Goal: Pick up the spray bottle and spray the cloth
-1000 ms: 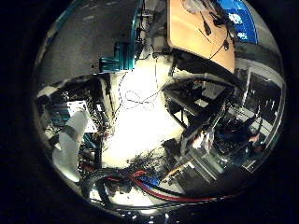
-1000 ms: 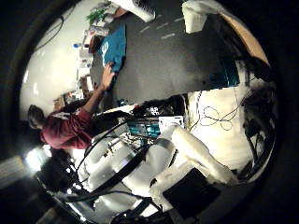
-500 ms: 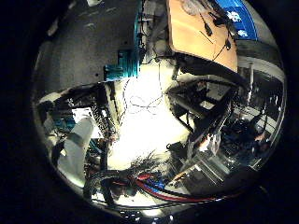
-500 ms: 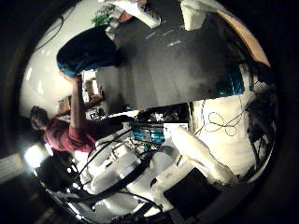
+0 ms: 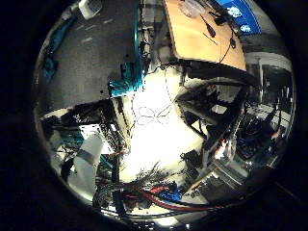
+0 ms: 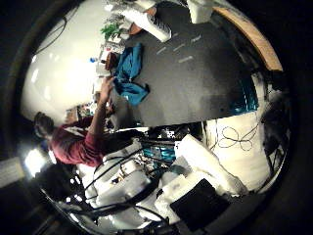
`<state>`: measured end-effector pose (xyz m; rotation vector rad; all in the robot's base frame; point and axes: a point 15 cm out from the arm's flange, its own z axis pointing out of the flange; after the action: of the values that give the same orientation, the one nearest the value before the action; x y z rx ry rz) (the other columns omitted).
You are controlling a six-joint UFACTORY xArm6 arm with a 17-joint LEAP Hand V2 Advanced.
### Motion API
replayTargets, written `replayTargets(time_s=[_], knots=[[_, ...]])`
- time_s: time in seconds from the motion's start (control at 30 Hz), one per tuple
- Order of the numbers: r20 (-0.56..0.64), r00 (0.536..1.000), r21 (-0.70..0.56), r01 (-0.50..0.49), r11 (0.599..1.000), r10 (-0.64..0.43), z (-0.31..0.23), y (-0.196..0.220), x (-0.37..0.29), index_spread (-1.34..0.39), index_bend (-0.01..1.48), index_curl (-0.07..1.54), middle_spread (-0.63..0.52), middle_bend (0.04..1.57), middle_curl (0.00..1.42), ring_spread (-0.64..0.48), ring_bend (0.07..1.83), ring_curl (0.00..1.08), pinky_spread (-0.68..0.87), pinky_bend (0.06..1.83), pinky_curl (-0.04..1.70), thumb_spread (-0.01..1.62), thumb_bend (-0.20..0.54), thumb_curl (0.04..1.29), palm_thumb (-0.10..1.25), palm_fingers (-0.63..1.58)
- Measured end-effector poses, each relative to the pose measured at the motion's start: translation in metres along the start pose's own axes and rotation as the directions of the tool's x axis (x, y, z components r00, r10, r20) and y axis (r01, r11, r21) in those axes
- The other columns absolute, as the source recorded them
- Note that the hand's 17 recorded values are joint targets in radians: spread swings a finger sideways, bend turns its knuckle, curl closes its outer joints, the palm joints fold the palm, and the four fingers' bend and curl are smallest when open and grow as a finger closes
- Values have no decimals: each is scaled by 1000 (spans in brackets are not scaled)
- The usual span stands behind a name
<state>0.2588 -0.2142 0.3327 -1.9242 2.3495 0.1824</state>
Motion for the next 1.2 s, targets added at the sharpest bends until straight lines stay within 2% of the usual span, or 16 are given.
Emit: replayTargets(time_s=[0.6, 0.8, 1.03, 1.2], knots=[[158, 987, 189, -71, 979, 41, -8, -37, -9, -303, 172, 298, 157, 181, 290, 222, 206, 225, 384, 297, 337, 1159, -20, 295, 697, 2], [227, 973, 290, -110, 951, 43, -16, -56, -3, -294, 173, 305, 141, 192, 297, 221, 192, 233, 378, 297, 333, 1160, -18, 292, 683, 35], [321, 946, 328, -150, 933, 39, 5, -70, -5, -288, 159, 291, 127, 195, 310, 205, 203, 243, 383, 298, 330, 1161, -17, 291, 683, 75], [327, 945, 403, -155, 902, 16, 10, -83, 4, -282, 157, 281, 127, 196, 316, 203, 212, 252, 389, 303, 329, 1158, -19, 293, 685, 90]])
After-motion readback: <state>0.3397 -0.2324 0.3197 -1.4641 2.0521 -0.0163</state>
